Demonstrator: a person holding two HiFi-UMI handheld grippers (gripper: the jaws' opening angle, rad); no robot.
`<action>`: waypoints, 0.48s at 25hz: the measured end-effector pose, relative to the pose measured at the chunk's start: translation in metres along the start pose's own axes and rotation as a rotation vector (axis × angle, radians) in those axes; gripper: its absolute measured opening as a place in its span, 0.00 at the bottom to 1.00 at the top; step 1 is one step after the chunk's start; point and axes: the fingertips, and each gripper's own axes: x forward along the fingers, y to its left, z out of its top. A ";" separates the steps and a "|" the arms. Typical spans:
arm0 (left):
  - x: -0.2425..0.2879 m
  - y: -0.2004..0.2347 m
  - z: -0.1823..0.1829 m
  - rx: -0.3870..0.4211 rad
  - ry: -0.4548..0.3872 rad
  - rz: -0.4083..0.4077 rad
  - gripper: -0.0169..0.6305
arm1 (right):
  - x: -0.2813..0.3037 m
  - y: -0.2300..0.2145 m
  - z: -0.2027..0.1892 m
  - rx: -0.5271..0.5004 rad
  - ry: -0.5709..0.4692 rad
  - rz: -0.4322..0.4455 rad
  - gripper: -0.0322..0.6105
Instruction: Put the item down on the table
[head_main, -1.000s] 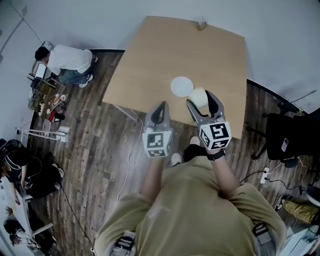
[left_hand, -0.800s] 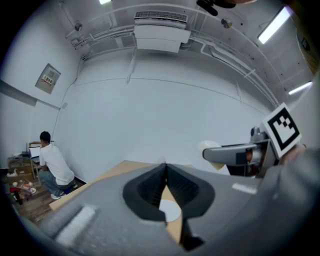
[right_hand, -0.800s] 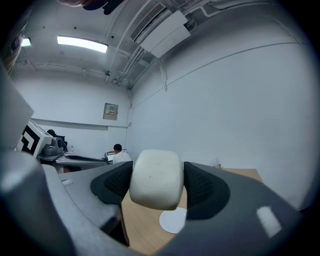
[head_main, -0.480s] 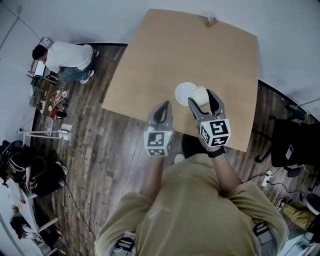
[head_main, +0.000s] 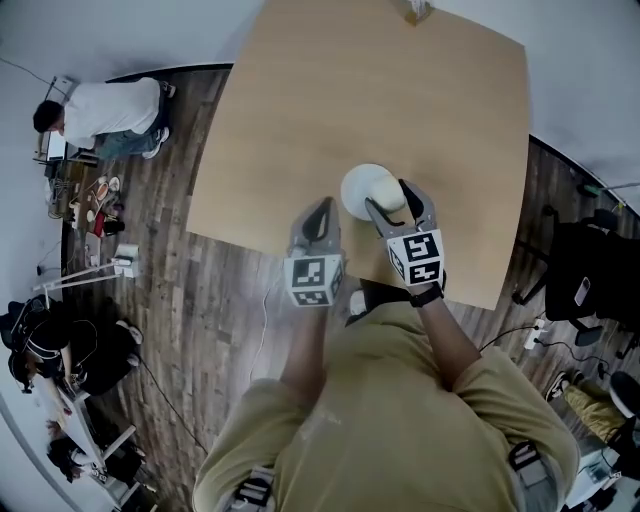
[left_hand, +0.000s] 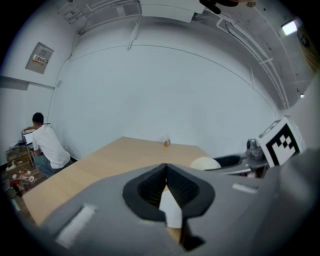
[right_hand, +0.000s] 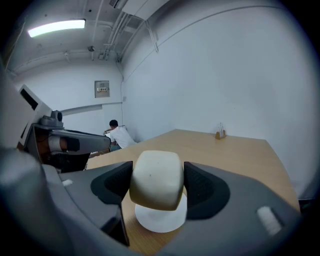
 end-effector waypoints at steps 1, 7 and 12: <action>0.009 0.002 -0.005 -0.004 0.015 0.000 0.03 | 0.009 -0.004 -0.009 0.006 0.022 0.004 0.56; 0.048 0.011 -0.042 -0.026 0.098 0.002 0.03 | 0.056 -0.026 -0.060 0.029 0.137 0.016 0.56; 0.069 0.020 -0.069 -0.047 0.159 0.017 0.03 | 0.089 -0.031 -0.091 0.026 0.197 0.042 0.55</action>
